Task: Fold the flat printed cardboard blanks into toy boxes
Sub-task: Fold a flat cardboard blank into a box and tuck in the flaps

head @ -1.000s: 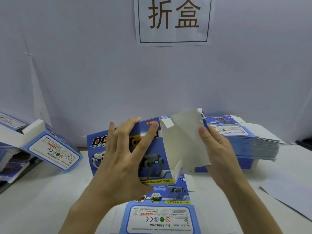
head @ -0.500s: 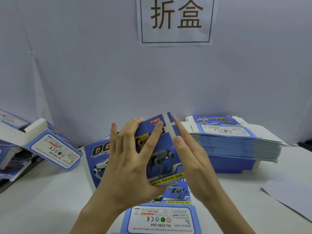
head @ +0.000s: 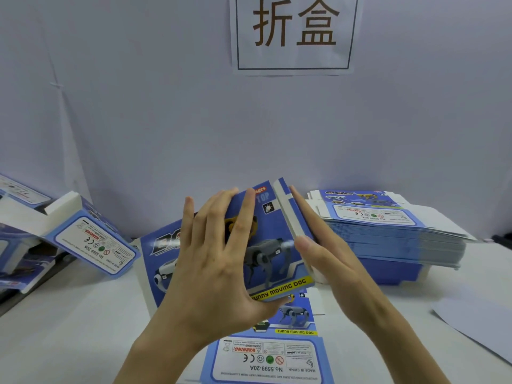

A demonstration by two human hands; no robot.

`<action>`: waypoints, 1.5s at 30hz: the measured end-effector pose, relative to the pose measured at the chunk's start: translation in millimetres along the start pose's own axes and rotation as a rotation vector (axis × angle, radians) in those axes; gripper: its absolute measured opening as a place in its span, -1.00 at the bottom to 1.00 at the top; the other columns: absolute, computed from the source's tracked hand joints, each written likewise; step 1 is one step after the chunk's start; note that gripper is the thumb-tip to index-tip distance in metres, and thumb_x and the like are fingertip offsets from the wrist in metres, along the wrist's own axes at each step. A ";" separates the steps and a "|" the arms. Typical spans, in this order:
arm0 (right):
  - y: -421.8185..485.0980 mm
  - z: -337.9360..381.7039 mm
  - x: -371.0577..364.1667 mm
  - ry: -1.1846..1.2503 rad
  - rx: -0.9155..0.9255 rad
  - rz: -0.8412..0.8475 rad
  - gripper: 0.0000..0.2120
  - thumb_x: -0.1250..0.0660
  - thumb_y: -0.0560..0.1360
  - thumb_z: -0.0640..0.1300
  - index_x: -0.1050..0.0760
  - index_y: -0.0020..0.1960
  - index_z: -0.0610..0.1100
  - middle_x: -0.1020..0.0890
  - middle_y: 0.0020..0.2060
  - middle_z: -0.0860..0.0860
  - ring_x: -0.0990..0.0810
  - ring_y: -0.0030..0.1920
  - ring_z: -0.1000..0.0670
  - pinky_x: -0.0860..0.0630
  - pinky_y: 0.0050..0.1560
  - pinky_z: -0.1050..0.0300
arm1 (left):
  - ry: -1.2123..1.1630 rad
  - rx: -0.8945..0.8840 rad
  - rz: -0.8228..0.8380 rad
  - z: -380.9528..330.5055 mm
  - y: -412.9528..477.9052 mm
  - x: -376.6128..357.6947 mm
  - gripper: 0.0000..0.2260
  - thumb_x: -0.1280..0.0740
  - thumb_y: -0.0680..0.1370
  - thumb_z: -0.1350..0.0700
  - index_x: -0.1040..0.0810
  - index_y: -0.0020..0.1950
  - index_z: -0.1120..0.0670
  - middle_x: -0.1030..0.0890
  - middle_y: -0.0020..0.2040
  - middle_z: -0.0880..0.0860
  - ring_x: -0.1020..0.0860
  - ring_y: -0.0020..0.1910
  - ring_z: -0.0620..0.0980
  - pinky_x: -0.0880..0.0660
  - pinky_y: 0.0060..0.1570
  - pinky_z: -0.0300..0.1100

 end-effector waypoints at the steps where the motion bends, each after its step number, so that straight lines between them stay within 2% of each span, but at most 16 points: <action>1: -0.2 -1.0 0.4 -0.006 -0.003 -0.001 -0.44 -0.24 0.50 0.10 -0.18 0.45 0.33 -0.46 0.29 0.37 -0.47 0.29 0.23 -0.49 0.16 0.32 | -0.005 0.005 0.003 -0.7 -0.1 0.2 0.04 -0.24 0.27 -0.47 -0.08 0.53 0.16 -0.23 0.42 0.18 -0.22 0.45 0.17 0.06 0.49 0.16; 2: 0.5 -2.8 -0.4 -0.018 -0.010 -0.005 -0.44 -0.26 0.51 0.10 -0.18 0.46 0.34 -0.47 0.31 0.32 -0.49 0.30 0.16 -0.51 0.18 0.23 | -0.006 0.007 0.007 -1.0 -0.4 0.4 0.04 -0.24 0.27 -0.47 -0.08 0.53 0.16 -0.22 0.43 0.17 -0.21 0.45 0.17 0.07 0.49 0.15; 4: 2.7 -6.9 -3.6 -0.044 -0.022 -0.040 -0.48 -0.22 0.56 0.08 -0.17 0.46 0.35 -0.49 0.29 0.30 -0.50 0.30 0.14 -0.51 0.21 0.19 | 0.000 0.002 0.016 -0.4 -1.1 0.6 0.02 -0.23 0.28 -0.47 -0.10 0.53 0.16 -0.22 0.43 0.18 -0.21 0.45 0.16 0.07 0.49 0.14; 8: 5.7 -12.4 -6.8 -0.108 -0.049 -0.112 -0.55 -0.06 0.58 0.12 -0.22 0.48 0.24 -0.46 0.30 0.36 -0.39 0.33 0.31 -0.32 0.28 0.42 | 0.024 -0.013 0.024 1.7 -1.1 2.1 -0.01 -0.23 0.29 -0.46 -0.14 0.51 0.18 -0.29 0.40 0.22 -0.25 0.43 0.19 0.02 0.47 0.19; 10: 5.8 -11.7 -6.5 -0.115 -0.075 -0.130 -0.55 -0.05 0.58 0.13 -0.26 0.46 0.22 -0.47 0.29 0.36 -0.39 0.32 0.33 -0.33 0.26 0.45 | 0.030 -0.017 0.036 1.1 -0.8 1.8 0.00 -0.23 0.29 -0.46 -0.15 0.51 0.19 -0.31 0.39 0.23 -0.26 0.43 0.19 0.01 0.46 0.20; 14: 7.8 -11.2 -5.4 -0.115 -0.117 -0.187 -0.63 -0.09 0.66 0.03 -0.30 0.46 0.17 -0.52 0.30 0.25 -0.48 0.29 0.23 -0.42 0.34 0.15 | 0.024 -0.019 0.083 -2.2 -2.0 -1.6 0.00 -0.23 0.28 -0.47 -0.19 0.51 0.17 -0.33 0.39 0.23 -0.26 0.44 0.19 0.02 0.46 0.19; 17: 8.7 -13.0 -5.0 -0.041 -0.184 -0.165 -0.61 -0.08 0.65 -0.08 -0.32 0.45 0.14 -0.58 0.22 0.23 -0.55 0.22 0.19 -0.50 0.25 0.16 | 0.014 0.006 0.105 -5.1 -3.6 -5.1 0.03 -0.24 0.25 -0.46 -0.18 0.52 0.17 -0.34 0.37 0.22 -0.28 0.41 0.18 -0.01 0.46 0.19; 19: 7.4 -13.6 -5.0 0.007 -0.228 -0.124 -0.61 -0.09 0.64 -0.04 -0.30 0.45 0.21 -0.57 0.24 0.21 -0.56 0.23 0.12 -0.51 0.25 0.05 | -0.005 0.028 0.111 -5.7 -3.9 -6.5 0.04 -0.26 0.24 -0.46 -0.15 0.54 0.15 -0.33 0.37 0.21 -0.29 0.41 0.18 -0.01 0.46 0.19; 21: 5.4 -12.2 -5.3 0.020 -0.222 -0.079 -0.60 -0.12 0.64 0.07 -0.24 0.46 0.28 -0.48 0.35 0.19 -0.47 0.34 0.07 -0.40 0.37 -0.10 | -0.034 0.045 0.114 -5.7 -3.8 -6.7 0.05 -0.27 0.24 -0.45 -0.13 0.55 0.14 -0.30 0.39 0.19 -0.28 0.42 0.17 0.01 0.48 0.18; 23: 4.0 -8.3 -5.3 -0.009 -0.172 -0.062 -0.53 -0.13 0.58 0.12 -0.18 0.47 0.31 -0.36 0.43 0.23 -0.33 0.44 0.10 -0.26 0.45 -0.14 | -0.070 0.048 0.114 -5.5 -3.5 -5.3 0.04 -0.25 0.25 -0.46 -0.10 0.56 0.11 -0.27 0.41 0.17 -0.27 0.44 0.16 0.01 0.47 0.17; 27: 3.2 0.2 -9.4 -0.029 -0.089 -0.064 -0.52 -0.13 0.54 0.13 -0.15 0.43 0.41 -0.27 0.46 0.31 -0.23 0.48 0.13 -0.21 0.46 -0.16 | -0.079 0.021 0.077 -6.2 -3.4 -0.6 0.02 -0.24 0.26 -0.45 -0.09 0.55 0.09 -0.28 0.41 0.18 -0.24 0.43 0.15 -0.05 0.44 0.17; 32: -0.5 5.7 -19.3 -0.190 -0.088 0.000 -0.37 -0.20 0.43 0.33 0.03 0.40 0.53 -0.26 0.46 0.29 -0.28 0.46 0.11 -0.28 0.42 -0.14 | -0.068 0.006 0.050 -6.1 -3.9 -0.2 0.03 -0.26 0.24 -0.42 -0.10 0.55 0.12 -0.28 0.39 0.19 -0.24 0.41 0.17 -0.06 0.47 0.18; 35: -0.7 8.2 -19.5 -0.267 -0.093 -0.003 -0.35 -0.22 0.42 0.32 0.06 0.39 0.55 -0.26 0.45 0.31 -0.29 0.46 0.11 -0.34 0.39 -0.13 | -0.074 0.000 0.024 -6.6 -4.3 -1.2 0.02 -0.26 0.23 -0.41 -0.11 0.54 0.13 -0.28 0.37 0.19 -0.24 0.39 0.17 -0.02 0.46 0.10; 39: -1.4 8.7 -18.3 -0.373 -0.038 -0.025 -0.38 -0.21 0.48 0.22 0.03 0.41 0.51 -0.14 0.47 0.38 -0.16 0.49 0.22 -0.33 0.40 -0.09 | -0.124 0.018 -0.007 -8.5 -5.0 -2.5 0.03 -0.30 0.23 -0.39 -0.09 0.55 0.12 -0.28 0.38 0.21 -0.26 0.41 0.22 -0.04 0.48 0.12; 42: -1.6 6.2 -18.8 -0.298 -0.056 0.002 -0.38 -0.23 0.47 0.22 0.01 0.40 0.53 -0.13 0.48 0.36 -0.18 0.49 0.19 -0.38 0.38 -0.06 | -0.092 0.001 -0.013 -6.9 -4.6 -2.5 0.03 -0.31 0.23 -0.39 -0.12 0.53 0.14 -0.30 0.38 0.24 -0.25 0.41 0.22 -0.05 0.47 0.17; 45: -2.0 3.2 -15.3 -0.208 -0.120 0.065 -0.31 -0.24 0.41 0.28 0.05 0.41 0.52 -0.17 0.48 0.34 -0.28 0.43 0.23 -0.44 0.30 0.21 | -0.041 0.016 0.031 -1.6 -3.0 -2.3 0.03 -0.28 0.22 -0.41 -0.15 0.54 0.13 -0.31 0.39 0.22 -0.26 0.41 0.19 -0.07 0.46 0.21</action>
Point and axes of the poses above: each hand's wrist, its own y-axis towards the middle knuckle, its own x-axis out of the back of the hand, z = x × y, the point moved 2 cm from there along y, towards the middle knuckle
